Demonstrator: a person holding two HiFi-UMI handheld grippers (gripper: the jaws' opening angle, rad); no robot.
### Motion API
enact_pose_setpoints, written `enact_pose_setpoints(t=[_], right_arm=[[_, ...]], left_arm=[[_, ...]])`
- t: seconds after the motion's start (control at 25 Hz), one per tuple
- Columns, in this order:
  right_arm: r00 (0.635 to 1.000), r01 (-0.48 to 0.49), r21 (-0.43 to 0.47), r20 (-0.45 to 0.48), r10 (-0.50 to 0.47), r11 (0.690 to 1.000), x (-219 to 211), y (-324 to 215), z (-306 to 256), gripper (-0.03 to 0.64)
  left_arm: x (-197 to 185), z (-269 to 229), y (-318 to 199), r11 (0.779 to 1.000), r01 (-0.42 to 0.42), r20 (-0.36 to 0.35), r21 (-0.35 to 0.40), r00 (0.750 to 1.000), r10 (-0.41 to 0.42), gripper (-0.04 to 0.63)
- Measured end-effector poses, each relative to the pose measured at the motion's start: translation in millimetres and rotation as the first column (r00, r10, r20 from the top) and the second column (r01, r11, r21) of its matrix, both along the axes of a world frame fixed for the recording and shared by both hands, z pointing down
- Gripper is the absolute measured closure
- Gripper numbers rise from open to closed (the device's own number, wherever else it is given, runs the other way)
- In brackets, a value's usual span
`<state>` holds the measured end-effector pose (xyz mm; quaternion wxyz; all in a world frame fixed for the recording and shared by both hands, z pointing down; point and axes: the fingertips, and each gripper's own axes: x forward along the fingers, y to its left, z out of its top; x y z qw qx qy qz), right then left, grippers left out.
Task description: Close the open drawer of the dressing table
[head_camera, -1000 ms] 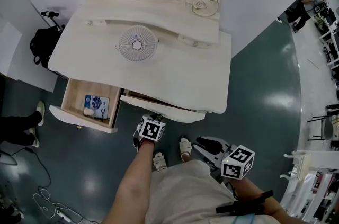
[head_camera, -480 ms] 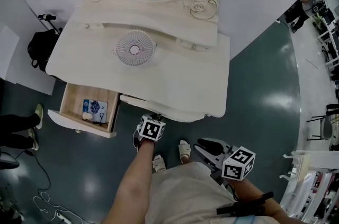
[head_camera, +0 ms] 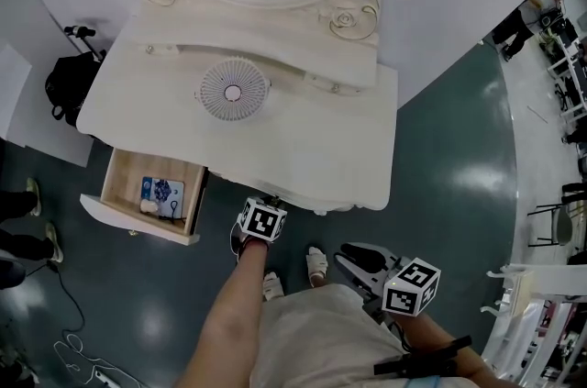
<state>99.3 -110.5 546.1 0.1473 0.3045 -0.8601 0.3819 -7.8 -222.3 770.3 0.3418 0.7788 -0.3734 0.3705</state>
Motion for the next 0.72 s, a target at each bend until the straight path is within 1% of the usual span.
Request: enact_pose_setpoints(t=[0.28,0.48,0.72], right_arm=[[1.000,-0.020,-0.001,-0.007,0.020,1.000,5,-2,2,0.502],[0.999,-0.039,-0.004,-0.010,0.039,0.999,8,-5,2,0.502],[0.999,-0.042,-0.003,-0.006,0.042,0.999,7,-6,0,0.502]], left_arm=[[4,-3,-16,1.000,-0.012,0.030,0.022,0.999,0.012,0.477],[5,-3,-23,0.999,-0.032,0.045,0.012,0.998,0.032,0.479],[6,-3,-22,0.999,-0.035,0.050,0.011,0.998,0.034,0.479]])
